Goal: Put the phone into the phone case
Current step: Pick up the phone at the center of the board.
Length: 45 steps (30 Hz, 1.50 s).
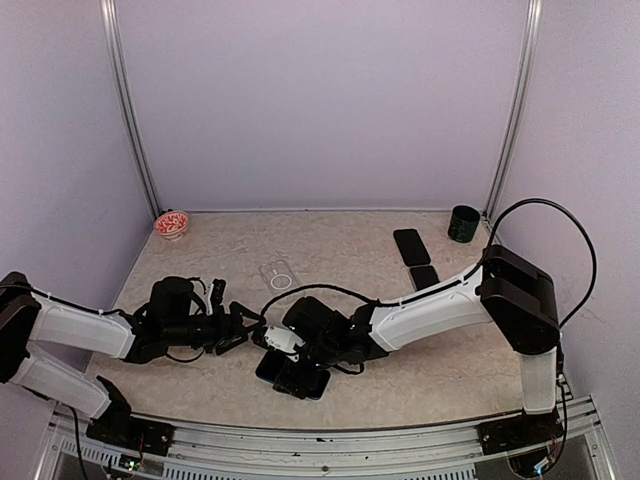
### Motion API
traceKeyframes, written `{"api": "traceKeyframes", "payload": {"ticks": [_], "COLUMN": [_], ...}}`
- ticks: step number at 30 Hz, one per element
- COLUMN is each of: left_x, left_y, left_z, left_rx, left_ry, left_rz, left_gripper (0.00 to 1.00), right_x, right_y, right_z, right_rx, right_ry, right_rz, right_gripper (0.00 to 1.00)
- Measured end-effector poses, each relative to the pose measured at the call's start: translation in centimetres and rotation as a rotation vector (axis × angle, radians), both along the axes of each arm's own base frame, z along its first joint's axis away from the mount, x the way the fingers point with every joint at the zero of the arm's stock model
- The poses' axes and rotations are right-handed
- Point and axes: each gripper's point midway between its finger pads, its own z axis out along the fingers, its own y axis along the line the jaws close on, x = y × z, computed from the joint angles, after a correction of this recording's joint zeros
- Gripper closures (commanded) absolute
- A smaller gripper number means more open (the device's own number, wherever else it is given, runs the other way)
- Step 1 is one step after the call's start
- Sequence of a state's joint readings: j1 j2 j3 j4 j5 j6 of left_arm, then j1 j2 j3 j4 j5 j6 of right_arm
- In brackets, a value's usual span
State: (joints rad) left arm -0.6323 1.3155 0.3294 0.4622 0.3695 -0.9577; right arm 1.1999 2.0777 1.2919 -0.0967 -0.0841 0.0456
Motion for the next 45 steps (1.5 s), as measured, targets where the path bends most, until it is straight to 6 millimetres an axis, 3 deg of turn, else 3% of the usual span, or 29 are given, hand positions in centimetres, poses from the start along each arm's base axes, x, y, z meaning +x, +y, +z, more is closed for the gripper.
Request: {"api": "traceKeyframes", "payload": {"ticks": [13,19,24,31,38,45], "left_x": [0.1,0.0,0.0,-0.3,-1.6,-2.4], "left_y": [0.2,0.3,0.3,0.3,-0.2,-1.9], "left_z": [0.0,-0.1,-0.2,-1.2,-3.4,-3.4], "left_rx": [0.006,0.011,0.012,0.028,0.068,0.026], "left_ry": [-0.001,0.007,0.008,0.036,0.093,0.087], "left_rz": [0.009,0.009,0.009,-0.001,-0.039,-0.107], "left_gripper": [0.13,0.13,0.13,0.13,0.14,0.15], "right_x": [0.1,0.2,0.4,0.4,0.4,0.5], "right_y": [0.0,0.2,0.2,-0.2,-1.6,-2.1], "right_z": [-0.1,-0.2,-0.2,-0.1,0.1,0.3], "right_rx": [-0.014,-0.021,-0.012,0.025,0.03,0.033], "right_ry": [-0.021,-0.054,-0.062,-0.083,-0.11,-0.13], "right_rz": [-0.013,-0.027,-0.035,-0.042,-0.055,-0.062], "right_gripper": [0.13,0.26,0.31,0.31,0.31,0.3]}}
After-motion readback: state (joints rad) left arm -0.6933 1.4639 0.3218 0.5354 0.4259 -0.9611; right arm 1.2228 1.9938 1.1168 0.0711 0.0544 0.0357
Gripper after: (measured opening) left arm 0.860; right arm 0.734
